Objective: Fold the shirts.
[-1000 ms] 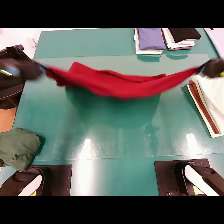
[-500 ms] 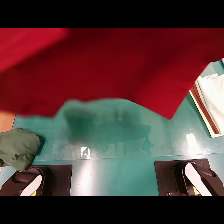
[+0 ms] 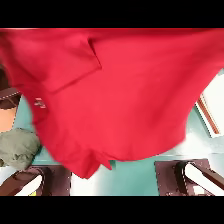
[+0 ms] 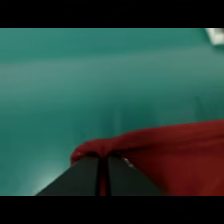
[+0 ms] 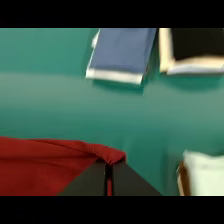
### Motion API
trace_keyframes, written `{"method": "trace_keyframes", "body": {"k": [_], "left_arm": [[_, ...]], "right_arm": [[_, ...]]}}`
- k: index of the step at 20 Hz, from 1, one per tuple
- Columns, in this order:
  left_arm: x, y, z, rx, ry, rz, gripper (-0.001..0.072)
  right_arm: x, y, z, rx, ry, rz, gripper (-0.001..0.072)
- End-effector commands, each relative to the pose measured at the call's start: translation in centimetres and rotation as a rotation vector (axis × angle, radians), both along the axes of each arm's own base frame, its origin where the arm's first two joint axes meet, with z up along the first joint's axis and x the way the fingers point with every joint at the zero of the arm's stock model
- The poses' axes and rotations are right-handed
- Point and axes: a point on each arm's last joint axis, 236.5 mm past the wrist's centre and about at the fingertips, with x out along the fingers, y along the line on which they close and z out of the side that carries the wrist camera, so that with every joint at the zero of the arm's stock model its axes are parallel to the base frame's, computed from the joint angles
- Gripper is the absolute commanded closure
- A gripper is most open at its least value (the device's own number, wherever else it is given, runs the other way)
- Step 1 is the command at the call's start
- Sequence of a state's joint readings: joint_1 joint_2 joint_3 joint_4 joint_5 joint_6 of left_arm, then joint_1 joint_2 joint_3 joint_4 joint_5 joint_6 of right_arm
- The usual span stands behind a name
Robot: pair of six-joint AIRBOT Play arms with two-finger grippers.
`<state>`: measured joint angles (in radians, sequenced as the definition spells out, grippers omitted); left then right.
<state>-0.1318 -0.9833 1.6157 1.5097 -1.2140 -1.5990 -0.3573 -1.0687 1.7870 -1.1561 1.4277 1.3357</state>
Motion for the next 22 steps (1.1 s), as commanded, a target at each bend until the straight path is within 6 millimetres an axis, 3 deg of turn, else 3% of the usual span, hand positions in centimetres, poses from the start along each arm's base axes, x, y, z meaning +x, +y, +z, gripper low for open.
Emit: {"method": "trace_keyframes", "body": {"k": [1,4,7,10,13,18,22], "left_arm": [[5.2,-0.8,-13.3,0.022,0.259,0.003,0.0684],[9.3,-1.6,-21.4,0.024,0.378,0.003,0.0684],[12.9,-1.5,-25.6,0.016,0.388,0.022,0.0685],[15.3,0.4,-25.9,-0.056,0.389,0.069,0.0685],[14.7,1.5,-25.2,-0.130,0.422,0.040,0.0685],[10.2,1.7,-27.9,-0.082,0.618,-0.061,0.0684],[7.4,1.0,-31.7,-0.119,0.731,-0.065,0.0685]], "right_arm": [[3.9,1.0,-12.9,-0.027,0.327,0.056,0.0695],[7.3,2.6,-22.2,-0.054,0.502,0.106,0.0695],[11.3,3.2,-27.4,-0.014,0.567,0.085,0.0695],[14.6,3.0,-27.9,-0.011,0.551,0.089,0.0695],[15.4,2.5,-26.3,-0.019,0.529,0.089,0.0695],[12.3,1.4,-26.8,-0.010,0.637,0.094,0.0695],[9.3,1.8,-29.6,0.002,0.705,0.088,0.0695]]}}
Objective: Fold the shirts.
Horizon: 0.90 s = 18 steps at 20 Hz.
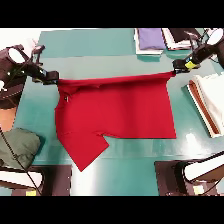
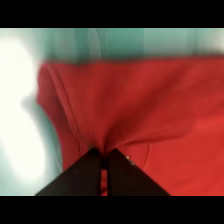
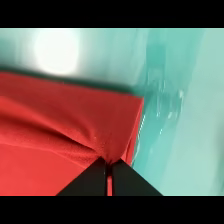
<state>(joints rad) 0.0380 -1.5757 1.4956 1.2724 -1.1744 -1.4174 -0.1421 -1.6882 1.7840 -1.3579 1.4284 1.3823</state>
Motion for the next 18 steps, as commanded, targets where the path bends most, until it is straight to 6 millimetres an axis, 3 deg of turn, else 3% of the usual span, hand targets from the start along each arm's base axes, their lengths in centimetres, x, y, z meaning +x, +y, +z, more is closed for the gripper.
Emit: {"method": "trace_keyframes", "body": {"k": [1,5,8,9,10,11,13,15,18], "left_arm": [[-3.1,-0.9,-3.4,-0.046,0.119,-0.016,0.0685],[-4.9,-2.1,-6.4,-0.102,0.176,0.000,0.0685],[-5.3,-2.1,-6.7,-0.102,0.189,0.000,0.0683],[-5.4,-2.1,-6.6,-0.102,0.189,-0.001,0.0678],[-5.3,-2.1,-6.3,-0.102,0.183,0.000,0.0465],[-5.3,-1.9,-5.8,-0.103,0.174,0.007,0.0254],[-5.8,-1.3,-3.5,-0.100,0.144,0.010,0.0250],[-7.4,0.0,-1.4,-0.064,0.117,0.025,0.0250],[-12.5,1.4,-1.1,0.006,0.130,0.051,0.0250]], "right_arm": [[-2.8,0.2,-2.5,0.005,0.066,-0.006,0.0695],[-5.9,0.9,-5.9,0.023,0.131,-0.020,0.0693],[-7.0,0.9,-6.9,0.022,0.131,-0.030,0.0684],[-6.9,0.9,-6.6,0.021,0.118,-0.032,0.0544],[-6.5,0.9,-5.9,0.020,0.100,-0.031,0.0375],[-6.3,1.2,-4.8,0.036,0.082,-0.031,0.0367],[-6.5,1.3,-2.3,0.071,0.040,-0.045,0.0367],[-9.1,0.5,-1.4,0.080,0.051,-0.050,0.0367],[-16.0,-1.3,-3.7,0.113,0.178,-0.134,0.0367]]}}
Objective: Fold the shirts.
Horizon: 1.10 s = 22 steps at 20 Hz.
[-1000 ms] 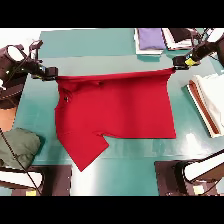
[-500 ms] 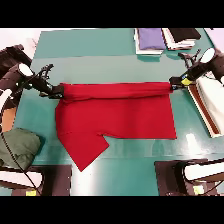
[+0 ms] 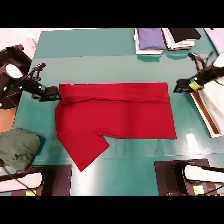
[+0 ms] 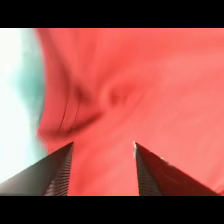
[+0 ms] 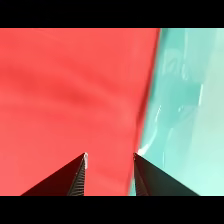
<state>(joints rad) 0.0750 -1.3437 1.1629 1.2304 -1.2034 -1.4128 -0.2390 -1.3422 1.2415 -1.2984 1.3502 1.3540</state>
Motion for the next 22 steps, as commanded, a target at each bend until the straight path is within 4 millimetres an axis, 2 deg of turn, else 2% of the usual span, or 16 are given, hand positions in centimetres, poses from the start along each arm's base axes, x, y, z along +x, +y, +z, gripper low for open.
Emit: {"method": "trace_keyframes", "body": {"k": [1,2,3,6,8,10,11,13,14,15,16,17,20,22], "left_arm": [[-5.5,1.1,0.2,0.055,0.026,0.016,0.0250],[-7.3,0.9,-0.2,0.051,0.048,0.021,0.0250],[-9.1,0.8,-0.7,0.047,0.073,0.027,0.0250],[-12.2,0.5,-1.6,0.043,0.102,0.027,0.0250],[-13.2,0.4,-2.1,0.040,0.114,0.045,0.0250],[-13.5,0.4,-2.3,0.039,0.118,0.052,0.0250],[-13.6,0.4,-2.3,0.039,0.118,0.053,0.0250],[-13.5,0.4,-2.3,0.039,0.117,0.053,0.0250],[-13.6,0.4,-2.3,0.039,0.118,0.052,0.0249],[-13.7,0.4,-2.3,0.039,0.122,0.052,0.0250],[-14.0,0.4,-2.4,0.040,0.136,0.052,0.0250],[-14.5,0.3,-2.6,0.037,0.158,0.061,0.0249],[-17.1,-0.1,-4.8,0.023,0.250,0.067,0.0248],[-18.7,-1.5,-6.3,-0.038,0.301,0.084,0.0249]], "right_arm": [[-7.4,-1.0,-2.2,0.058,0.130,-0.082,0.0363],[-9.7,-1.1,-3.5,0.075,0.174,-0.113,0.0278],[-12.0,-1.1,-4.9,0.095,0.218,-0.147,0.0228],[-16.9,0.0,-7.9,0.169,0.324,-0.217,0.0229],[-18.3,1.2,-9.2,0.218,0.356,-0.238,0.0232],[-18.4,2.1,-10.3,0.236,0.349,-0.256,0.0242],[-18.4,2.4,-10.7,0.236,0.342,-0.253,0.0279],[-18.5,3.2,-11.2,0.220,0.343,-0.213,0.0289],[-18.4,3.6,-11.3,0.213,0.341,-0.189,0.0322],[-18.3,4.0,-11.3,0.204,0.336,-0.163,0.0432],[-18.2,4.4,-11.3,0.196,0.331,-0.127,0.0586],[-18.2,4.8,-11.2,0.192,0.325,-0.090,0.0691],[-17.2,5.1,-10.0,0.159,0.265,-0.037,0.0692],[-16.0,4.9,-8.6,0.138,0.196,-0.025,0.0692]]}}
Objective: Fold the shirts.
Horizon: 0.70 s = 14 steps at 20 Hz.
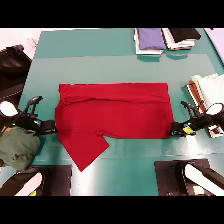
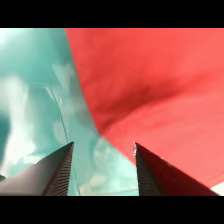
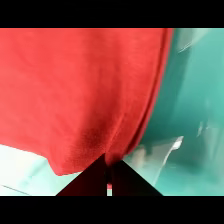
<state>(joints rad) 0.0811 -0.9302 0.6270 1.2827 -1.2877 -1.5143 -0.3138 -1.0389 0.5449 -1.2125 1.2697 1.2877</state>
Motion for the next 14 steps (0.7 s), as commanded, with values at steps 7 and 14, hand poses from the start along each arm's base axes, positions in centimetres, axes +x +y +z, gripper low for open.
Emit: {"method": "trace_keyframes", "body": {"k": [7,14], "left_arm": [[-3.5,-6.0,-4.1,-0.191,0.068,0.057,0.0249],[-4.7,-8.3,-3.6,-0.198,0.080,-0.058,0.0686]], "right_arm": [[3.5,-0.3,4.7,-0.047,-0.185,0.024,0.0693],[4.6,-0.5,6.5,-0.045,-0.191,0.043,0.0692]]}}
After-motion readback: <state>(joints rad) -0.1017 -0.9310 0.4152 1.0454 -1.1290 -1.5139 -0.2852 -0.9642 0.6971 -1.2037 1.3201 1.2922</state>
